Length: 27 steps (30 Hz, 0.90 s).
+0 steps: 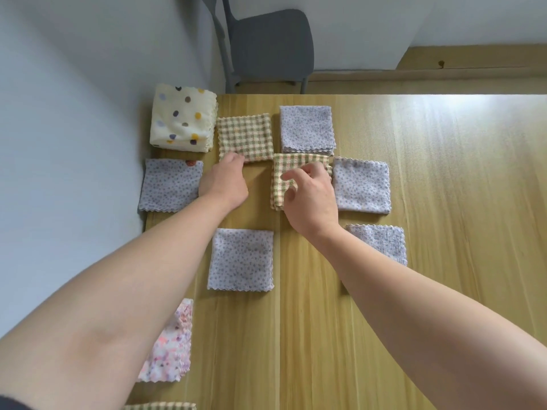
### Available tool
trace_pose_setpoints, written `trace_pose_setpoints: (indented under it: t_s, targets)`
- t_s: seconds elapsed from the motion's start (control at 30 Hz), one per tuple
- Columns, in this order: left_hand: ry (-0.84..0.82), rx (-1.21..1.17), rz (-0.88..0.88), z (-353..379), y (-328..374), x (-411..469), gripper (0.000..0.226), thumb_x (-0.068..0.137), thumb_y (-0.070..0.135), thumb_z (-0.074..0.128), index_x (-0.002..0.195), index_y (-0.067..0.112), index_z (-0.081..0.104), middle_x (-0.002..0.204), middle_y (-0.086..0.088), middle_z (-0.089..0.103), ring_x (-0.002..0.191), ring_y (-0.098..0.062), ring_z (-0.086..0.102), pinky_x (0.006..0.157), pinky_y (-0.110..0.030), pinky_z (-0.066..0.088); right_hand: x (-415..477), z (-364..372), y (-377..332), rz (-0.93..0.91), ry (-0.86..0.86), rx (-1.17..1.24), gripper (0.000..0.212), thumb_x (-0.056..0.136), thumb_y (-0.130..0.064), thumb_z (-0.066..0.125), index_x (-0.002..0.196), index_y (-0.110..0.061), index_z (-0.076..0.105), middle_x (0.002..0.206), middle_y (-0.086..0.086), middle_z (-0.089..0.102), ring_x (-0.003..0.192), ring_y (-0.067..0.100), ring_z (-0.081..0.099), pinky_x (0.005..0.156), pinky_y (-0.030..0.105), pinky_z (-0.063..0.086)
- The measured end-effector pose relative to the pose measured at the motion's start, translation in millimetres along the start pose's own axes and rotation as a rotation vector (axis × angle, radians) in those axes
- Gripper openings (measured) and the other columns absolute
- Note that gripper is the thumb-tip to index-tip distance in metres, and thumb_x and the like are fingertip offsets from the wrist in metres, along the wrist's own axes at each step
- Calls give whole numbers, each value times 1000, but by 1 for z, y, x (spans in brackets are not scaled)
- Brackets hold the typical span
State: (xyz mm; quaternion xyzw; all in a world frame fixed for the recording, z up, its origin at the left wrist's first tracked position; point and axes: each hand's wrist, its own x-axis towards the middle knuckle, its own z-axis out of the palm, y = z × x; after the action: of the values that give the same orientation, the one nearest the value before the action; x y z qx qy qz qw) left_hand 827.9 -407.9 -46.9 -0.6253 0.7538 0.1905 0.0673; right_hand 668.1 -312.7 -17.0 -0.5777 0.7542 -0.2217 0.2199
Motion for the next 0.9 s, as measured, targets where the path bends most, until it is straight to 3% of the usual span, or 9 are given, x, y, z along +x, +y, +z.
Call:
trace_pose_setpoints:
  t_s: [0.2, 0.37, 0.47, 0.57, 0.67, 0.77, 0.83, 0.9]
  targets:
    - [112, 205, 156, 3, -24, -19, 32, 98, 30, 62, 126, 14, 61, 121, -7, 62, 112, -30, 57, 89, -44, 49, -16, 15, -18, -62, -49, 59, 32, 92, -7, 57, 119, -17, 70, 116, 4, 53, 109, 23, 53, 90, 36, 47]
    - [174, 343, 215, 4, -31, -22, 22, 97, 7, 49, 107, 8, 69, 108, -11, 64, 107, -31, 55, 85, -41, 44, -23, 12, -21, 27, -120, 114, 32, 95, -10, 54, 122, -20, 68, 121, 0, 50, 112, 16, 49, 88, 22, 36]
    - [189, 230, 130, 1, -31, -23, 24, 97, 6, 49, 106, 10, 71, 106, -9, 64, 106, -29, 56, 82, -39, 45, -22, 4, -24, 139, -185, 166, 30, 97, -13, 53, 123, -21, 68, 120, -1, 56, 104, 14, 55, 90, 27, 47]
    - [240, 44, 52, -5, -30, -33, 24, 101, 15, 47, 103, 12, 71, 106, -6, 64, 103, -28, 56, 73, -38, 43, -19, -2, -32, 358, -340, 353, 29, 100, -30, 55, 117, -13, 70, 99, 2, 72, 92, 21, 70, 88, 39, 59]
    - [307, -41, 79, -12, -28, -54, 26, 102, 21, 48, 99, 12, 72, 102, -5, 65, 98, -27, 57, 66, -34, 37, -10, -5, -46, 664, -434, 736, 59, 92, -59, 62, 110, -4, 69, 96, 14, 76, 85, 29, 76, 81, 45, 63]
    - [348, -38, 174, -17, -31, -75, 24, 101, 20, 51, 102, 12, 74, 99, -4, 67, 94, -26, 59, 69, -35, 43, 1, -7, -62, 731, -472, 870, 70, 84, -73, 61, 107, -7, 62, 98, 14, 75, 83, 30, 77, 78, 43, 64]
    - [353, -21, 251, -19, -33, -89, 22, 100, 19, 54, 105, 12, 75, 100, -3, 69, 95, -25, 61, 73, -37, 48, 6, -8, -71, 739, -483, 888, 66, 85, -72, 62, 103, -9, 62, 93, 13, 77, 82, 29, 77, 78, 44, 64]
    - [326, -12, 310, -21, -33, -99, 21, 100, 20, 56, 106, 13, 75, 101, -3, 70, 95, -26, 62, 72, -34, 45, 8, -8, -74, 757, -482, 893, 49, 94, -52, 64, 112, -6, 63, 93, 15, 77, 82, 28, 76, 77, 42, 64]
